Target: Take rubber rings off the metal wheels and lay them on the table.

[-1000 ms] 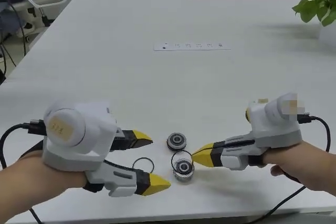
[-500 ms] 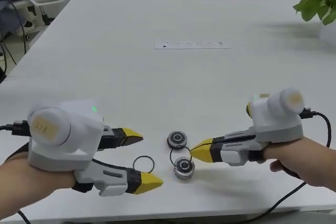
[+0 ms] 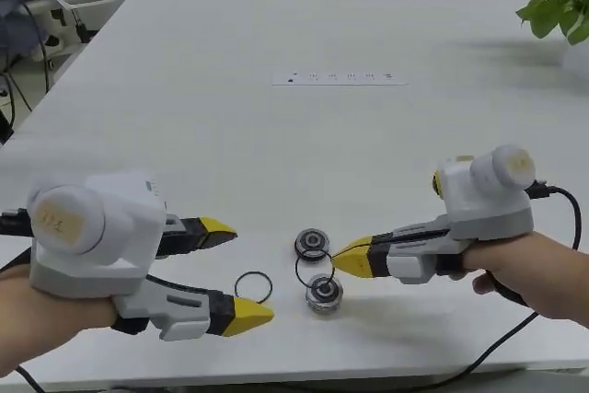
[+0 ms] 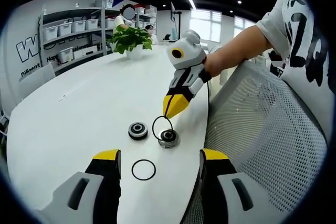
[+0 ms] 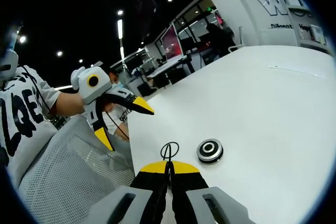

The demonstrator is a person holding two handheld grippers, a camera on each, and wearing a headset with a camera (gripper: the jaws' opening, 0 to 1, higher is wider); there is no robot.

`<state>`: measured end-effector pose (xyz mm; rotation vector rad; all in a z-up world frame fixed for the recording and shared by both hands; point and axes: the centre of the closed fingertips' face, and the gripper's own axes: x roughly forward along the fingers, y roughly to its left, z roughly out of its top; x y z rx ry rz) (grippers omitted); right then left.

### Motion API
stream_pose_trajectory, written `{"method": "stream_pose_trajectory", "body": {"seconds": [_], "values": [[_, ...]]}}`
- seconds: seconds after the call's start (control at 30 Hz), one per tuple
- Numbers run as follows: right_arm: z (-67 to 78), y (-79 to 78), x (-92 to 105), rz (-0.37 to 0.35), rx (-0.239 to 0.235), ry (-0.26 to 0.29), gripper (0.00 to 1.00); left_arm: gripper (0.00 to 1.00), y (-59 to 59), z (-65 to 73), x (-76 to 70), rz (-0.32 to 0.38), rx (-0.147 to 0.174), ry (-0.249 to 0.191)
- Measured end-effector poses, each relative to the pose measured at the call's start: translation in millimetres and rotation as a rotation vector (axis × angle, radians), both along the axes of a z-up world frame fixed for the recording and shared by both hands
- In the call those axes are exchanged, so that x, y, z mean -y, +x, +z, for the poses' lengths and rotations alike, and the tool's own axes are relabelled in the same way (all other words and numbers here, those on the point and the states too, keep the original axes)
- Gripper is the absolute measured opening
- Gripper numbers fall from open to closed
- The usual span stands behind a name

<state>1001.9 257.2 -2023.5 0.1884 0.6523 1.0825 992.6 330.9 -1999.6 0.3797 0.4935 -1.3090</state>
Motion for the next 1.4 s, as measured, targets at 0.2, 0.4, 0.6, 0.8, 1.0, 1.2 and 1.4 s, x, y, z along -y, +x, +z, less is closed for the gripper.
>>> {"method": "stream_pose_trajectory", "body": {"seconds": [0.2, 0.4, 0.6, 0.8, 1.0, 1.2, 1.4], "values": [[3.8, 5.0, -4.5, 0.009, 0.005, 0.003, 0.00, 0.61, 0.3, 1.7, -3.8, 0.009, 0.002, -0.003], [8.0, 5.7, -12.7, 0.020, 0.001, 0.010, 0.00, 0.63, 1.6, 4.0, -9.3, 0.020, 0.010, -0.004], [11.7, 7.6, -21.7, 0.028, 0.004, 0.019, 0.00, 0.66, 3.3, 5.7, -14.9, 0.038, 0.013, -0.010], [13.2, 8.0, -32.6, 0.034, 0.002, 0.030, 0.00, 0.69, 5.5, 7.2, -19.2, 0.054, 0.018, -0.017], [10.7, 8.8, -40.7, 0.040, -0.003, 0.033, 0.00, 0.72, 7.7, 7.7, -23.1, 0.070, 0.021, -0.019], [7.5, 11.2, -47.8, 0.037, -0.013, 0.037, 0.00, 0.77, 9.8, 8.8, -26.8, 0.090, 0.022, -0.025], [4.1, 11.7, -56.3, 0.041, -0.018, 0.034, 0.00, 0.81, 10.8, 8.8, -31.4, 0.101, 0.021, -0.026]]}}
